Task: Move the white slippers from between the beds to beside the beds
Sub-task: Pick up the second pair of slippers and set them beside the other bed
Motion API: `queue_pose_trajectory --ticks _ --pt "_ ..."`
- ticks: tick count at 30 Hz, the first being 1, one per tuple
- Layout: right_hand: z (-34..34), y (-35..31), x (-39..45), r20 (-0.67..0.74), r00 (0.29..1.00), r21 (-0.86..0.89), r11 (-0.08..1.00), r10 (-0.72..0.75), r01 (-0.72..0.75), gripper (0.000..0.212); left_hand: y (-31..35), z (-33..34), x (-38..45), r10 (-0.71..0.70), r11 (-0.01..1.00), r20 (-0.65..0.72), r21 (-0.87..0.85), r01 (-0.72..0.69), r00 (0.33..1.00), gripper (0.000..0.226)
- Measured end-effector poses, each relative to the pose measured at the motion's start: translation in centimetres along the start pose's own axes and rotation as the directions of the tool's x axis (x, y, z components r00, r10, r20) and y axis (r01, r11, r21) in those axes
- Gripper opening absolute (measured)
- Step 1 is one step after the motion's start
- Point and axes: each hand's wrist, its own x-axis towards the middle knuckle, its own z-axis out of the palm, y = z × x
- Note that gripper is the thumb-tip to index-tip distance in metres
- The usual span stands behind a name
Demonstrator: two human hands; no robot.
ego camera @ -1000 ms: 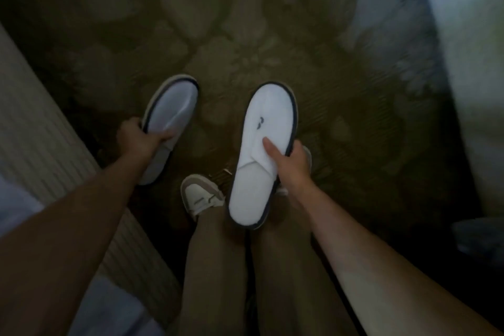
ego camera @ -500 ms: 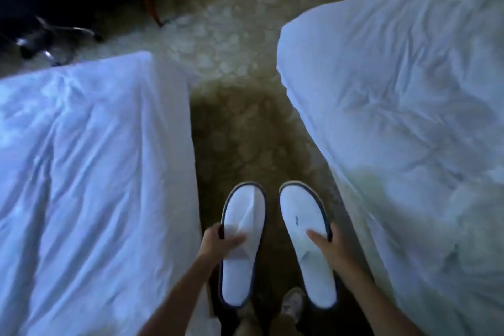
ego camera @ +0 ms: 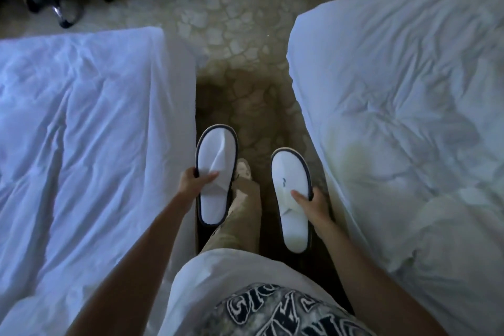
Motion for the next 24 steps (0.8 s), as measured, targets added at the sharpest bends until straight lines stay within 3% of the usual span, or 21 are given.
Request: queue_pose_trajectory --ticks 5,10,18,24 --pt "-1.7 -5.0 8.7 -0.035 0.998 -0.025 0.998 0.055 -0.056 0.101 4.1 0.4 9.7 -0.076 0.997 0.015 -0.018 0.076 0.997 0.048" --pt "-2.4 -18.1 15.5 -0.075 0.997 -0.157 0.988 -0.003 -0.009 0.052 14.1 -0.5 18.7 -0.090 0.995 0.047 -0.033 0.091 0.995 0.049" --pt "-1.0 -40.1 27.1 -0.014 0.980 -0.114 0.974 -0.197 0.194 0.055 30.4 -4.0 30.3 0.055 0.998 0.052 0.003 -0.055 0.997 0.039" --pt "0.8 -51.4 38.5 0.069 0.985 -0.054 0.985 -0.158 0.162 0.052 35.6 -6.6 40.4 -0.074 0.995 -0.079 -0.079 0.068 0.994 0.048"
